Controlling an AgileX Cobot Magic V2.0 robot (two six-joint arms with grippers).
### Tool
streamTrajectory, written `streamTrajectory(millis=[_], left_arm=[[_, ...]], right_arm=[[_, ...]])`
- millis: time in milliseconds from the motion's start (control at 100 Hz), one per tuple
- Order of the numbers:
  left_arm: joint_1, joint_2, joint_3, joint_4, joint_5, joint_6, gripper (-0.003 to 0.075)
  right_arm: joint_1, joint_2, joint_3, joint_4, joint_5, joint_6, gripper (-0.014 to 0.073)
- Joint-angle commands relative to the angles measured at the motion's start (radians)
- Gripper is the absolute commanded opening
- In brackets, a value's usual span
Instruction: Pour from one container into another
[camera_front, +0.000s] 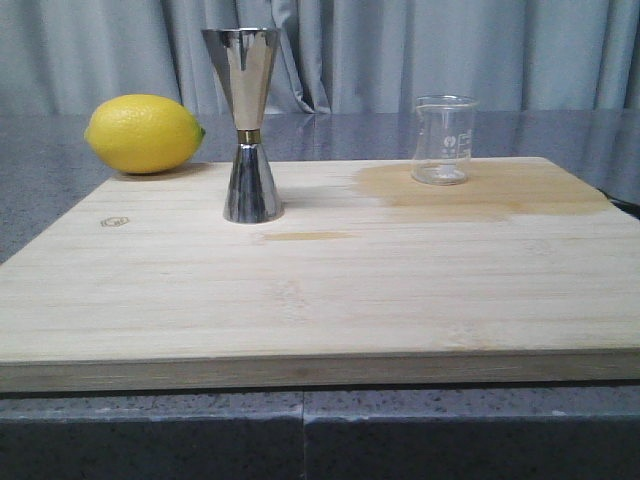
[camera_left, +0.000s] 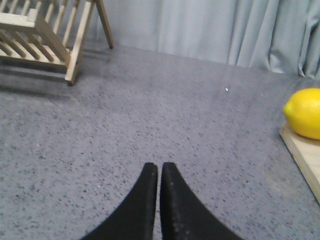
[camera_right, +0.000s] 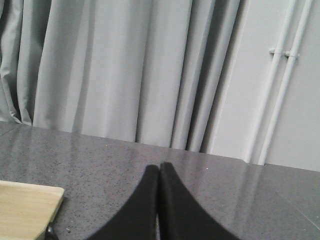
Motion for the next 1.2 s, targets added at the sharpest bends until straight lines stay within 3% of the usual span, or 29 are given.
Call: streamTrajectory(millis=[0, 220, 360, 440, 1190], left_arm=[[-0.047, -0.021, -0.01, 0.116, -0.185, -0.113, -0.0019], [-0.193, -0.021, 0.022, 0.256, -0.265, -0.197, -0.0019], [-0.244, -0.021, 0.097, 0.308, -0.406, -0.256, -0.0019], [-0.249, -0.021, 0.128, 0.308, -0.45, -0.27, -0.0019], [-0.206, -0.021, 0.128, 0.363, -0.419, -0.271, -0.0019]], right_arm=[[-0.003, -0.019, -0.024, -0.012, -0.045, -0.003, -0.0072], [-0.003, -0.019, -0.024, -0.012, -0.045, -0.003, -0.0071], [-0.003, -0.019, -0.024, -0.012, -0.045, -0.003, -0.0071], [-0.003, -0.019, -0.024, -0.012, -0.045, -0.003, -0.0072], [-0.003, -0.019, -0.024, -0.012, -0.045, -0.003, -0.0072]])
